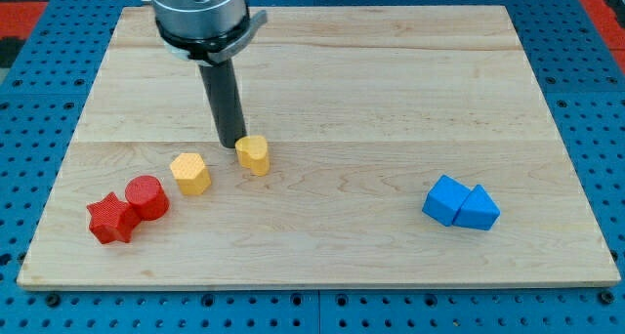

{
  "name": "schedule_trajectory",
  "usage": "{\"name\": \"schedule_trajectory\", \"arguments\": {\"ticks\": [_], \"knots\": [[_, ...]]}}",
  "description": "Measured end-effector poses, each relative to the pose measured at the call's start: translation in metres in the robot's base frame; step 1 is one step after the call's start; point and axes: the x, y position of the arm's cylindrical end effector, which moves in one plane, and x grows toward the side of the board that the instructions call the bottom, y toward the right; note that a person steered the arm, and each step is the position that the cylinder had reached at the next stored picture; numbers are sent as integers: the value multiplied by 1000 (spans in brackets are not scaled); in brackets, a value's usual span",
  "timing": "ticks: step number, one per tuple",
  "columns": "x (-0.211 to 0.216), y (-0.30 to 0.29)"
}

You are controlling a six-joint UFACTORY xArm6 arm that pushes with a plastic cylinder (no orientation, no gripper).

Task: Move the blue cube to the bottom right of the yellow heart

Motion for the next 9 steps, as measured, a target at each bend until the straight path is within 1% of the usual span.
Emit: {"name": "schedule_trajectory", "arguments": {"ticks": [1, 2, 3, 4, 5, 6, 7, 8, 9], "knots": [[-19, -25], [-48, 18], [-51, 98], [-30, 192], [4, 257], [42, 282], [101, 273], [107, 220], [92, 214]]}}
